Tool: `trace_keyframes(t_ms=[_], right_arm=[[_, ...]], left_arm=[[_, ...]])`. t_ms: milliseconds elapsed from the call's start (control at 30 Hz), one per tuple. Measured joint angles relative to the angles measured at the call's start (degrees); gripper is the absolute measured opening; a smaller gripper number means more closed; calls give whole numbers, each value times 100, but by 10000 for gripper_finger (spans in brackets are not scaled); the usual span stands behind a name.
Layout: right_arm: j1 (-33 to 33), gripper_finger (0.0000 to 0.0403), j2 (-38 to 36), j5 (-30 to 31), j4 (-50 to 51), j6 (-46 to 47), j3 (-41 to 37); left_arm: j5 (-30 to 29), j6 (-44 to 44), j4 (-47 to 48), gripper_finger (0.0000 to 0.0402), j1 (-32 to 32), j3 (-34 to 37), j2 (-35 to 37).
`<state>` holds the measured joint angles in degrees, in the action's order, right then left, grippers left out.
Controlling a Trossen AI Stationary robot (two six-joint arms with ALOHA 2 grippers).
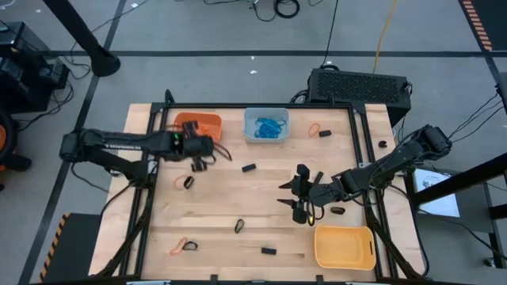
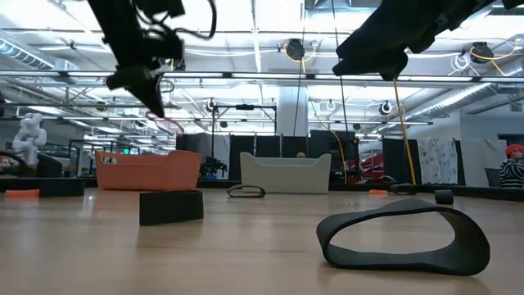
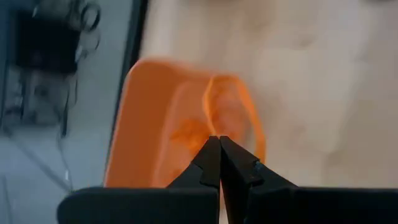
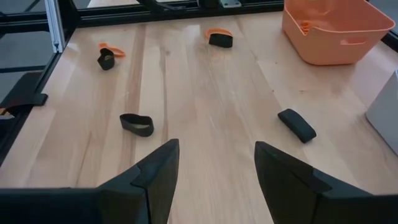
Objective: Sort rubber bands into baskets
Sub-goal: Put the orange rubberband into the orange bin
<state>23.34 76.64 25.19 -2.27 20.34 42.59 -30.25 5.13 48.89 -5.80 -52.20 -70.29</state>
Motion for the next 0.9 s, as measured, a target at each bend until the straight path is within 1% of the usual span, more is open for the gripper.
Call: trace_keyframes(t_ms=[100, 233, 367, 467, 567, 900], right_arm=[[-2, 201, 0, 10, -1, 0, 0], [-5, 201, 0, 31, 3, 0, 0], [-5, 201, 0, 31, 6, -1, 0], [-5, 201, 0, 28, 12, -2, 0], [-5, 201, 0, 28, 14, -9, 0], [-5, 201, 0, 26, 26, -22, 0]], left_arm=[[-5, 282, -65, 2, -787, 206, 183], [12, 290, -124, 2, -1770, 325, 155], [130, 286, -200, 2, -2386, 323, -27], [132, 286, -265, 2, -2654, 323, -154], [138, 284, -359, 11, -2779, 323, -256], [152, 432, -344, 24, -2809, 323, -388]])
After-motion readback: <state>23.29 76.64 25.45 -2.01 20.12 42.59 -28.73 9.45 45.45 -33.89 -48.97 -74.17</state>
